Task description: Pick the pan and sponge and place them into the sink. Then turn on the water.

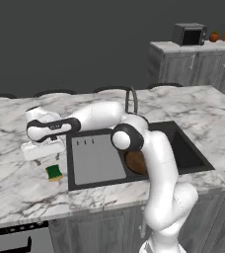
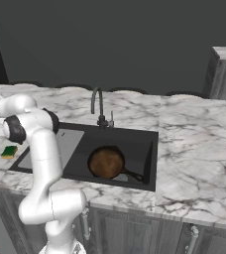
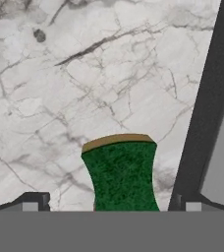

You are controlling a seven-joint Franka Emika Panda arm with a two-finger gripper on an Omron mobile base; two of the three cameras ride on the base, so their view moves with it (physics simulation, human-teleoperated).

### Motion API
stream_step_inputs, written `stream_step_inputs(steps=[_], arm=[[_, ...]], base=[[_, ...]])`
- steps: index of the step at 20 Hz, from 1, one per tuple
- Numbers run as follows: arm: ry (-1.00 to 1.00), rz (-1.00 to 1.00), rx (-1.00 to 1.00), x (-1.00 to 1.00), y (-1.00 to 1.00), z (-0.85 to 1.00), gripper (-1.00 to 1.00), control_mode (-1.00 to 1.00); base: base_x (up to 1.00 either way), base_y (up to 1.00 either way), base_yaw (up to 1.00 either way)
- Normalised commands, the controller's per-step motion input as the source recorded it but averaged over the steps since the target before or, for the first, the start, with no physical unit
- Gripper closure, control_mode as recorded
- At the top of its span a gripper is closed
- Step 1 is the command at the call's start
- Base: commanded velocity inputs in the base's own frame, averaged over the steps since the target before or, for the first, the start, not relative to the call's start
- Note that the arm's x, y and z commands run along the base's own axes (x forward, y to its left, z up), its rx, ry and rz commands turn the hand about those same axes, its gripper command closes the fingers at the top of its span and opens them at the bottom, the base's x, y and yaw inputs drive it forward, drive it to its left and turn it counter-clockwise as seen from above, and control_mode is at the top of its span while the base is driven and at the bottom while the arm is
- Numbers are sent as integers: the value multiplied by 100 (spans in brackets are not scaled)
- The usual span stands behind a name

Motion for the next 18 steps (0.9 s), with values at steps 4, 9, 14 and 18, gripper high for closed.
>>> stream_step_inputs(steps=[4,9,14,18], arm=[[0,5,1,-7,-12,-24,-100,-100],[-2,6,4,-14,-24,-24,-100,-100],[-5,6,9,-16,-22,-28,-100,-100],[-8,4,14,-14,-2,-41,-100,-100]], base=[[0,0,0],[0,0,0],[0,0,0],[0,0,0]])
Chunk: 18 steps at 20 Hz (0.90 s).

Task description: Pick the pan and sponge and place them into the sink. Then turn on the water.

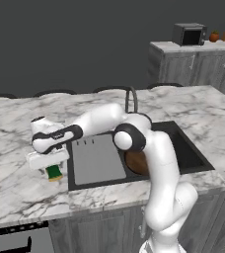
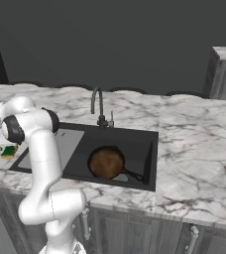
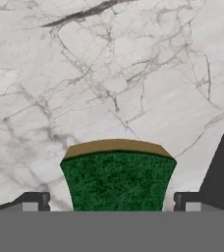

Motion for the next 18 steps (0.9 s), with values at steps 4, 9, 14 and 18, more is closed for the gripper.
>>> stream_step_inputs(steps=[4,9,14,18], arm=[[-7,3,15,-11,0,-40,-100,-100],[-7,1,11,-5,-11,-38,-100,-100],[-5,0,7,-2,-7,-40,100,-100],[-3,-2,-3,-16,7,-26,100,-100]], base=[[0,0,0],[0,0,0],[0,0,0],[0,0,0]])
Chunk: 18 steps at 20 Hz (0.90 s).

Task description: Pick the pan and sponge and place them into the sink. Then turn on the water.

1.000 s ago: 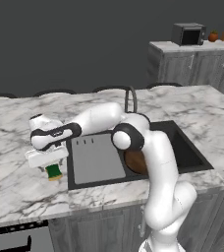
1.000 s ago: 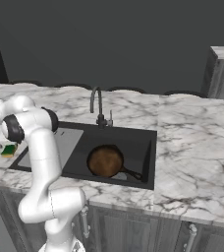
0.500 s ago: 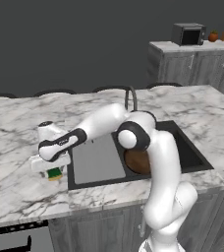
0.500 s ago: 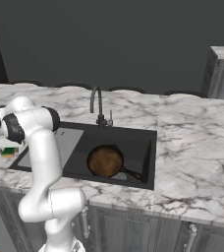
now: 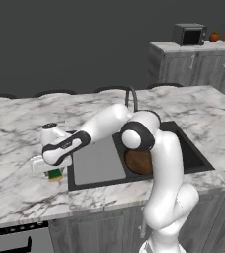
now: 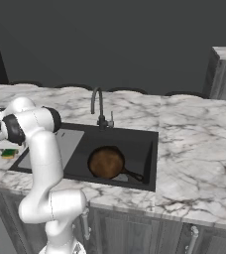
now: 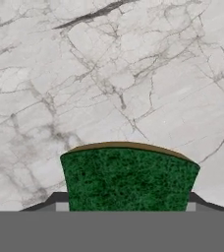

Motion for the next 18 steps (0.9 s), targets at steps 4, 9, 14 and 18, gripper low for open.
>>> stream_step_inputs(steps=[4,9,14,18], arm=[[8,-10,-4,-9,10,12,100,-100],[12,-12,0,-3,0,19,100,-100],[7,-15,2,-1,-17,34,100,-100],[4,-18,-4,3,-11,31,100,-100]], base=[[0,0,0],[0,0,0],[0,0,0],[0,0,0]])
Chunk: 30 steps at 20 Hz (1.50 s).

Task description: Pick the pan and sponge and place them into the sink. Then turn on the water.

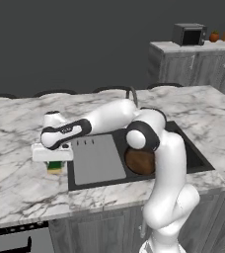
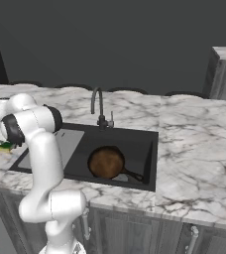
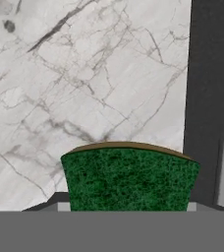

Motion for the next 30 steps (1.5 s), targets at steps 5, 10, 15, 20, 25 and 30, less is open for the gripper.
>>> stream_step_inputs(steps=[5,10,15,20,25,30], arm=[[3,-18,-9,5,-7,25,100,-100],[3,-17,-7,2,-10,26,100,-100],[5,-15,-1,0,-16,30,100,-100],[6,-16,0,0,-15,31,100,-100],[5,-19,0,0,-12,30,100,-100],[6,-18,0,0,-12,27,100,-100]], base=[[0,0,0],[0,0,0],[0,0,0],[0,0,0],[0,0,0],[0,0,0]])
